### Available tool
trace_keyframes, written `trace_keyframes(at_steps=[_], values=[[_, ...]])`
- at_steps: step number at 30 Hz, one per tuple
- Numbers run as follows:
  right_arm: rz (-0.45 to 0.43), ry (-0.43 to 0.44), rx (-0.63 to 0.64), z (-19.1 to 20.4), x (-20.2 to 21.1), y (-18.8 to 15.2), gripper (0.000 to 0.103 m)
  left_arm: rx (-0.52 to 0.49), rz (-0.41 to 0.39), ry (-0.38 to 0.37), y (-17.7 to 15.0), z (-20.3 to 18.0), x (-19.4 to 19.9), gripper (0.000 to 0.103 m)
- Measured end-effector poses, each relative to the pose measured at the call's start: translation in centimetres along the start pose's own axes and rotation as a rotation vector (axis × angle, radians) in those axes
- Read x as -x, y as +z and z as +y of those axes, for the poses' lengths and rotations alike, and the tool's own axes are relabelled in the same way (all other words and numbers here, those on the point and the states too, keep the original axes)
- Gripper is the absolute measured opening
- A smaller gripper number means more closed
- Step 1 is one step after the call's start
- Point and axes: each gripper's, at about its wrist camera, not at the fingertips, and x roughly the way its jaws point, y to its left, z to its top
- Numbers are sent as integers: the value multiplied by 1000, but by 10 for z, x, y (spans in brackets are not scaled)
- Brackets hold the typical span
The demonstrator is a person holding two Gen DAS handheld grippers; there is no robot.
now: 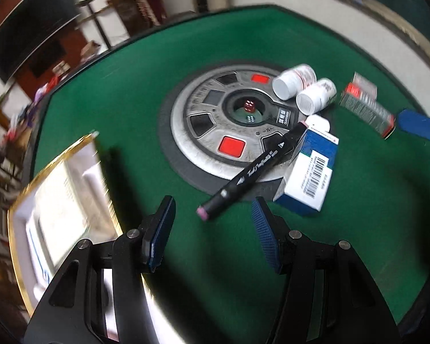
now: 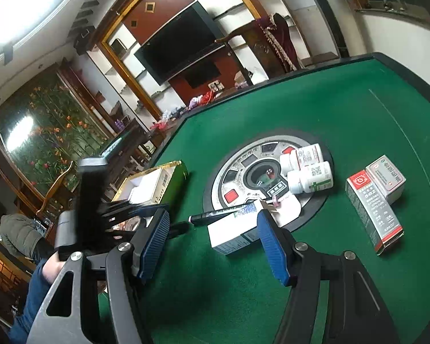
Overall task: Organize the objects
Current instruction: 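Grasp the black marker with the left gripper while the right grasps the blue-white medicine box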
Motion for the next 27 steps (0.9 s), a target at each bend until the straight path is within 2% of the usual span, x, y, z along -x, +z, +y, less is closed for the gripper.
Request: trace_keyframes(at_steps=[4,8,10,14,15,16,18,19,22,24,27], values=[[2,9,-12,-2,-2,0,64,-93,26,34,13,-7,-15,56],[3,23,-23,-3,-3,0,64,-168,31,-9,20,-15,-22,56],[4,22,-25,-4,-3,0,64,-192,29,-29,22,-20,-23,56],[3,26,-38,-6,-4,-1,64,-205,52,-1,33,-31,-37,56],[1,26,-41,-6,-3,-1,64,-188,42,-19,36,-31,-38,56],[-1,26,-41,-7,-3,-1,64,-162,47,-38,38,-29,-39,48],[-7,13,-38,-7,-3,0,64,-99,50,-84,39,-27,-40,23],[-9,6,-40,-8,-3,-1,64,-95,52,-74,38,-29,-39,17],[-12,-6,-56,-12,-2,0,64,-56,39,-39,27,-37,-33,14],[-6,-22,-57,-13,-3,-1,64,35,48,-45,14,-37,-27,14],[59,-68,-66,-16,-15,-3,68,118,24,-22,-8,-37,-19,14]])
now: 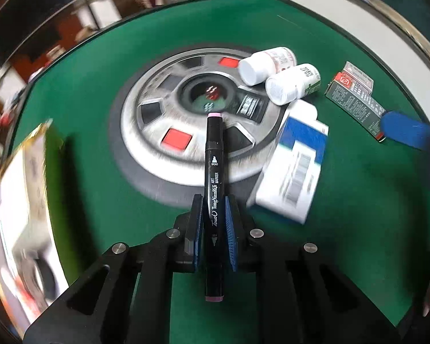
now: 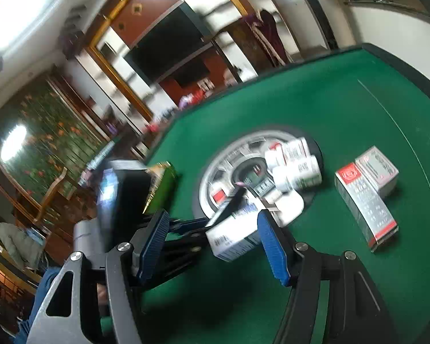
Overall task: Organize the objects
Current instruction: 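Grasp the black marker with the left gripper while the right grasps the blue-white medicine box, then carry the black marker and blue-white box toward the white tray with both grippers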
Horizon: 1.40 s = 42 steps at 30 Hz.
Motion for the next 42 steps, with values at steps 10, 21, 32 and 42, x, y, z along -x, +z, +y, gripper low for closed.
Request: trace_keyframes(at_steps=[10,21,32,42], values=[[128,-126,-169,-15,-46,-4,70,81,-55,-11,-16,7,6,14],[139,-395,-77,12,-86,-5,76,74,-68,-23,-26,8,11,14],[157,-377,154,-27,-35,-11,33,70,-81,8,-26,3,9,15],[169,-406,325,2,-57,-29,34,83,-117,155,-29,1,9,53]])
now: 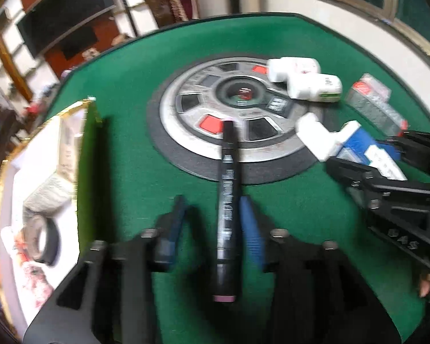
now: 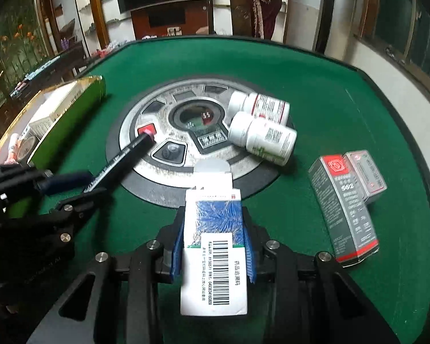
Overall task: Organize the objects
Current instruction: 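Carry the black marker and blue-white box toward the white tray with both grippers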
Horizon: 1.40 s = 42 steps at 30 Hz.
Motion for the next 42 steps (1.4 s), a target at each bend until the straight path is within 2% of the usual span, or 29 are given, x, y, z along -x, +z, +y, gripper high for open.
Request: trace_keyframes(at_steps=[1,5,8,9,10,11,12,14,22,34,42], values=[[0,-8,9,1,-1,0,34,4,-1,11,0,1,0,56],[-27,-10,23,2,-3,-3,34,21,-7,-7,-1,6,-1,56],[-12,13,2,1,-3,-1,34,9,-40,7,-3,1,0,52],[-8,22,4,1,-2,-1,34,6,-44,-9,-4,-1,1,42],[-6,28,-3,0,-1,-1,34,3,-39,-32,-3,-2,0,24],[-5,31,-7,0,-1,-1,34,7,-29,-72,-2,-3,1,16],[-5,33,-7,0,0,-1,34,11,-25,-85,-3,-4,1,15],[-5,49,-20,-1,0,-1,34,-15,-33,-79,-3,-7,2,15],[-44,83,-53,-4,11,2,34,31,-25,-198,0,-4,5,14],[-67,119,-57,0,16,4,34,95,-77,-221,4,17,26,14],[-67,186,-93,1,17,3,34,152,-130,-227,0,46,46,14]])
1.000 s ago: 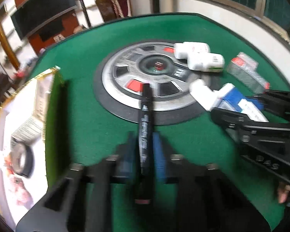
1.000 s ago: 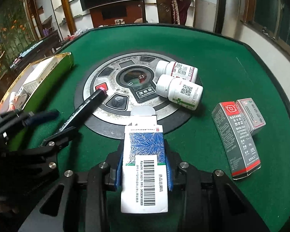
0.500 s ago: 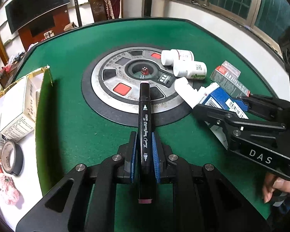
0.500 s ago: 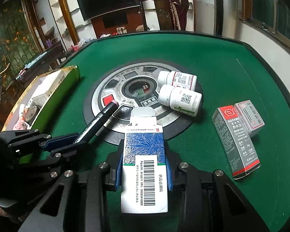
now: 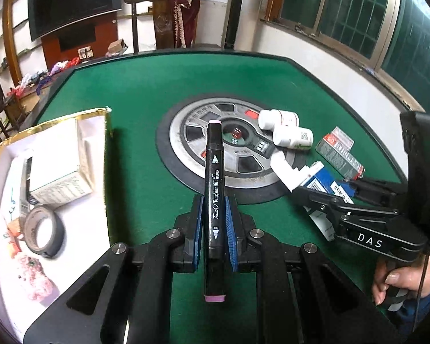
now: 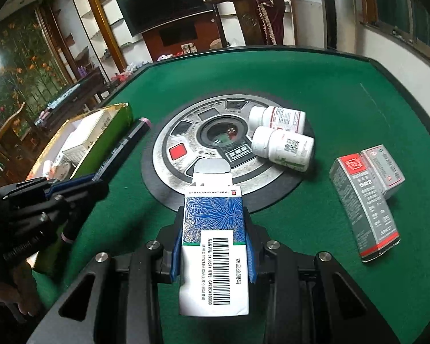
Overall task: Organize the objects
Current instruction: 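Carry the black marker and blue-white box toward the white tray with both grippers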
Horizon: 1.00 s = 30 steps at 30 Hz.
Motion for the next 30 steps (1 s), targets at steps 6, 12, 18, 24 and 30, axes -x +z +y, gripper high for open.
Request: trace_keyframes(at_steps=[6,12,18,24,30], values=[[2,25,-2,8,0,-2,34,8,-8,-3,-1,6,6,14],[-10,38,-7,10,3,-2,34,8,-14,-2,-2,6,9,14],[-15,51,-7,15,3,-2,34,-1,-25,16,-3,6,11,14],[-25,63,-5,22,4,-3,34,-2,-38,16,-3,7,16,14],[-20,82,-16,29,3,-6,34,3,-51,12,-3,10,22,14]])
